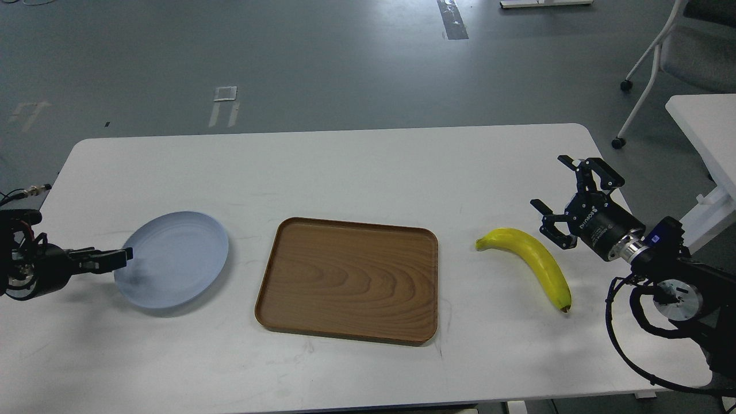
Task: Place banana on plate with both arms
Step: 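Lift the plate with the left gripper and lower it onto the wooden tray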
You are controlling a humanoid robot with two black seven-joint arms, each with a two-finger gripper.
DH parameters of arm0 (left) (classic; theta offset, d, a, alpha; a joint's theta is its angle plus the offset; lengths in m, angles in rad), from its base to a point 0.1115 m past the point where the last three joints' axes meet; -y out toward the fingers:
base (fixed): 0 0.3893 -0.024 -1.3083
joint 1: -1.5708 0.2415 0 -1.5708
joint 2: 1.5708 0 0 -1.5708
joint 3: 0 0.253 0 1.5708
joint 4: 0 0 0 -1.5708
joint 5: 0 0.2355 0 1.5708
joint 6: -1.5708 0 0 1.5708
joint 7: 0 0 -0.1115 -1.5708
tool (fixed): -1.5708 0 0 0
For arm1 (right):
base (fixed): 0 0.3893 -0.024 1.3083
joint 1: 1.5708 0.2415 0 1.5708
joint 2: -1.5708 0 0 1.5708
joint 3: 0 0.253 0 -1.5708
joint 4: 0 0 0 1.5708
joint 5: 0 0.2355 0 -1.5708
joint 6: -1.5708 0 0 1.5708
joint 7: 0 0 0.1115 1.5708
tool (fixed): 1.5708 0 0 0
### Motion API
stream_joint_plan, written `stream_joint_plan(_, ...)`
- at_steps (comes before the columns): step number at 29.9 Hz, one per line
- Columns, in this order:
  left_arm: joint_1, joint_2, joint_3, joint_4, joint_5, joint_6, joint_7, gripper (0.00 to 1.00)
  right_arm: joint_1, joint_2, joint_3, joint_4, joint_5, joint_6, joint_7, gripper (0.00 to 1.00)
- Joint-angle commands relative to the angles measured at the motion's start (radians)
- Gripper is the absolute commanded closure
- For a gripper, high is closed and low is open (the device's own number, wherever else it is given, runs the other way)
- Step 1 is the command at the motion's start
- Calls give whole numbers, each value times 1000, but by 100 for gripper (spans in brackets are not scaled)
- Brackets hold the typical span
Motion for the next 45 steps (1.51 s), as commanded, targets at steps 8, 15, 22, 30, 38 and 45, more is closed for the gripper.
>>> stream_joint_plan(8,8,-12,1,-4,-43,0,0,94,1,1,0,-2,-1,0,0,1)
stream_joint_plan(15,9,-8,0,-17,-43,3,0,100,0,1,0,-2,-3,0,0,1)
stream_joint_plan(22,-6,-6,-3,-31,-66,33,0,100,3,1,-1,0,-3,0,0,1)
stream_joint_plan(30,-148,81,-3,-235,-90,-16,0,100,6,1,0,0,-6,0,0,1)
stream_joint_plan(38,-299,61,3,-390,-61,-108,0,100,9,1,0,0,-6,0,0,1)
stream_joint_plan(45,-327,-173,23,-370,38,-142,0,100,1,0,0,0,-6,0,0,1)
